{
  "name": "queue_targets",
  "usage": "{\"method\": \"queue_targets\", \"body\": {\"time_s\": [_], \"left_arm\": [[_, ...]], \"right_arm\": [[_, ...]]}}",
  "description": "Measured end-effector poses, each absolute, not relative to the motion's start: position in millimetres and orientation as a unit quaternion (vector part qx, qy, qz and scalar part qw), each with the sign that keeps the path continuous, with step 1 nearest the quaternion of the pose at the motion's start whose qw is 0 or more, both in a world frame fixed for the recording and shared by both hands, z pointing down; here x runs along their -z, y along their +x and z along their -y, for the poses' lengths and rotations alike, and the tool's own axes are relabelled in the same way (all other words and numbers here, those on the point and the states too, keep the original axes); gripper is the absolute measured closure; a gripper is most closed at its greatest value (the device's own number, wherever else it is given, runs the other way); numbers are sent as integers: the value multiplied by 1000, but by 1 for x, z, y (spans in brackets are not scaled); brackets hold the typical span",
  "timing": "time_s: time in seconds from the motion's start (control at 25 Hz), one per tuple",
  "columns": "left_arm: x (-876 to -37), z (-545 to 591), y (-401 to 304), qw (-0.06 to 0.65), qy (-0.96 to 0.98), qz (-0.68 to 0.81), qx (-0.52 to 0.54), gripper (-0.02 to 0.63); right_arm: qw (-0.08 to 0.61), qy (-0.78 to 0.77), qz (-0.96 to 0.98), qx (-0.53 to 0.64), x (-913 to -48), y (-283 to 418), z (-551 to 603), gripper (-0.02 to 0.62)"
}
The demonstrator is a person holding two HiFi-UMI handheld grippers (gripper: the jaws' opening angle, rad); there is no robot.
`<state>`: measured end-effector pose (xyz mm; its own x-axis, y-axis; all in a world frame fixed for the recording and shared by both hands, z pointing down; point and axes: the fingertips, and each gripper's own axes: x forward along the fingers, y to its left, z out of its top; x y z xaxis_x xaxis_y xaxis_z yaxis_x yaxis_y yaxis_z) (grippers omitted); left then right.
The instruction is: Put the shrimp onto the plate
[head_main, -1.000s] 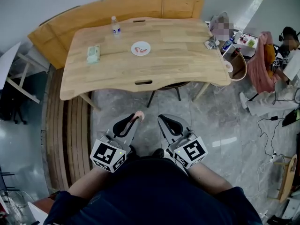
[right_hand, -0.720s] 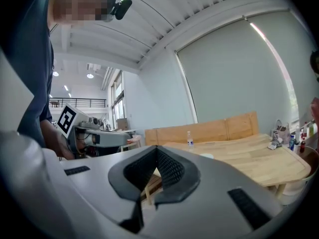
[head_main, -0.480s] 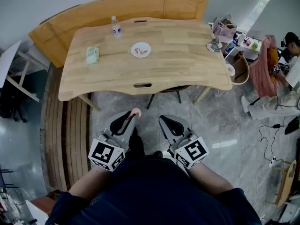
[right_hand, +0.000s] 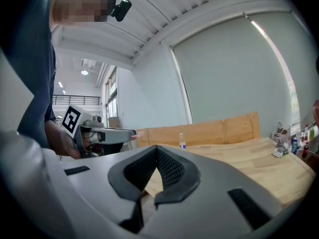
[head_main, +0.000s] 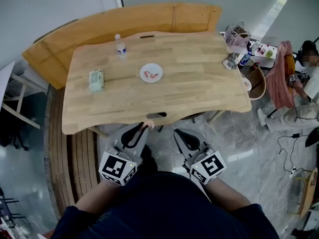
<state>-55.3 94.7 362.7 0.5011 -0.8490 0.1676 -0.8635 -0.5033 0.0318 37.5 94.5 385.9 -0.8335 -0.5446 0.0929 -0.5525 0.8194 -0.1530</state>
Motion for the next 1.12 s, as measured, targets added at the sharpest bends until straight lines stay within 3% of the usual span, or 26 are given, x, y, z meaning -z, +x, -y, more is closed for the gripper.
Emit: {"method": "queue_targets", "body": {"time_s": [0.64,1.12], "left_arm": [[-376,52,-121,81,898,428,-69,548],[-416,119,-102,101,886,446,-70,548]], "right_arm": [[31,330,937,-109,-382,-44,33,586],[45,304,944,-118,-396,-21,101,584]]}}
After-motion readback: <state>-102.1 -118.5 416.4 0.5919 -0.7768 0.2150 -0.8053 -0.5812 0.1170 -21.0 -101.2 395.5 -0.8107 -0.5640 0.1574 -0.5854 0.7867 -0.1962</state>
